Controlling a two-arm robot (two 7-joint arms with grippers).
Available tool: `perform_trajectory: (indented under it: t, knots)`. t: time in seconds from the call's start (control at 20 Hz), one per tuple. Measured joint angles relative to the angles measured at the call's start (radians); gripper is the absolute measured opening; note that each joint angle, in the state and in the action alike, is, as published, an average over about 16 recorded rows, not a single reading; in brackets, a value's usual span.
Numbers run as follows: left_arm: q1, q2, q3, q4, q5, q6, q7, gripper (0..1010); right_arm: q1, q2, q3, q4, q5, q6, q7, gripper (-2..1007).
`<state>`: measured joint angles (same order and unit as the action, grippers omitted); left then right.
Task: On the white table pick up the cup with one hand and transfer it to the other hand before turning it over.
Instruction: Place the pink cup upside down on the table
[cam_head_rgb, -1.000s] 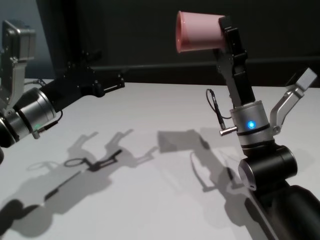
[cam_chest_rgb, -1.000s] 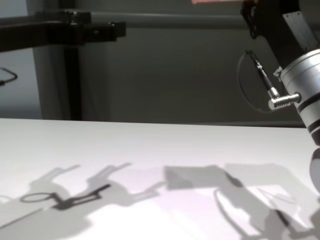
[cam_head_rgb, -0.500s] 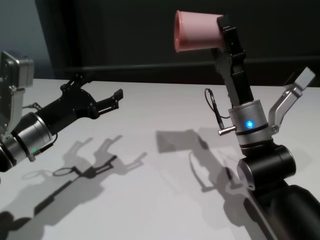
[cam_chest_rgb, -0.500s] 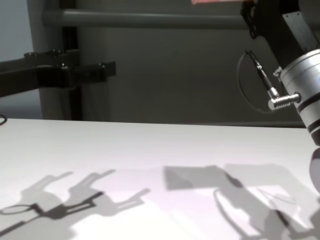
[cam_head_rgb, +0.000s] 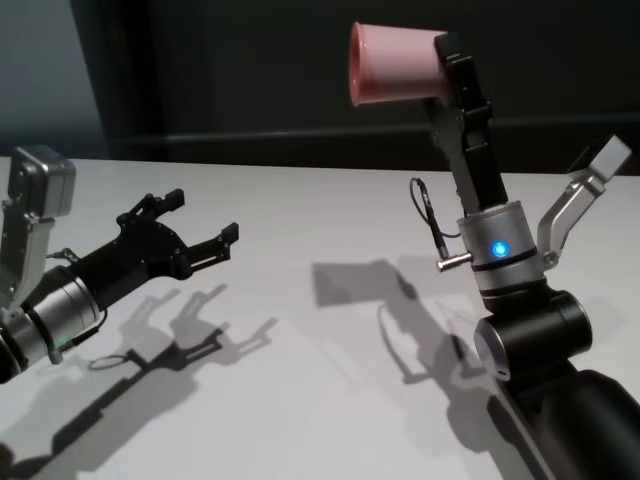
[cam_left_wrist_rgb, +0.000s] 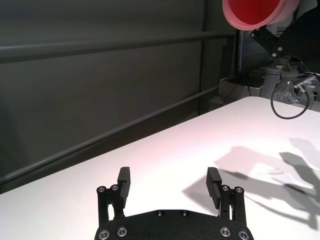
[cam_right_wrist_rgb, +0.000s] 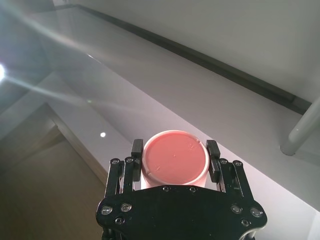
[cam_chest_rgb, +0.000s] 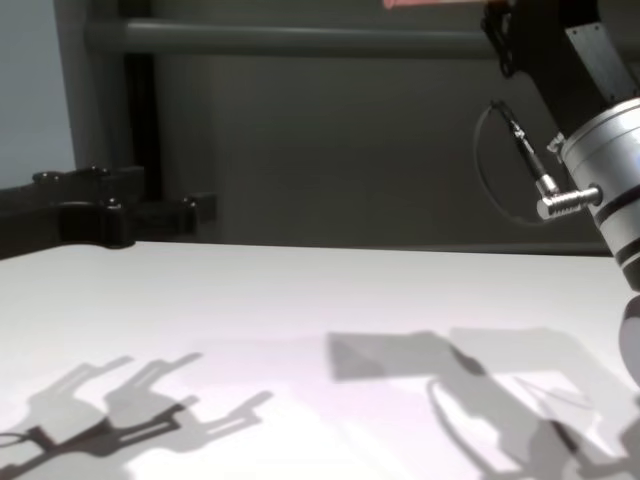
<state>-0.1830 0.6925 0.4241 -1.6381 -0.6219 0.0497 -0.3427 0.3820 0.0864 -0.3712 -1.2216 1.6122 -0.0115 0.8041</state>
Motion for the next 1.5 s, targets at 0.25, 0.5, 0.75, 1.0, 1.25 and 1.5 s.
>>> perform_trajectory:
  t: [0.25, 0.5, 0.75, 1.0, 1.25, 1.5]
  knots:
    - [0.027, -0.001, -0.012, -0.007, 0.001, 0.008, 0.009, 1001, 0.0, 0.0, 0.0, 0.0, 0.0, 0.0, 0.0, 730]
    - [0.038, -0.004, -0.02, -0.009, 0.001, 0.01, 0.012, 1001, 0.0, 0.0, 0.0, 0.0, 0.0, 0.0, 0.0, 730]
    - [0.04, -0.006, -0.023, -0.009, 0.001, 0.01, 0.011, 1001, 0.0, 0.0, 0.0, 0.0, 0.0, 0.0, 0.0, 730]
    - [0.038, -0.006, -0.022, -0.008, 0.001, 0.01, 0.011, 1001, 0.0, 0.001, 0.0, -0.001, 0.0, -0.001, -0.001, 730]
    - [0.037, -0.006, -0.02, -0.008, 0.001, 0.009, 0.011, 1001, -0.006, 0.01, -0.004, -0.013, -0.01, -0.016, -0.016, 730]
    - [0.036, -0.006, -0.02, -0.008, 0.001, 0.009, 0.011, 1001, -0.017, 0.031, -0.014, -0.041, -0.035, -0.045, -0.046, 730]
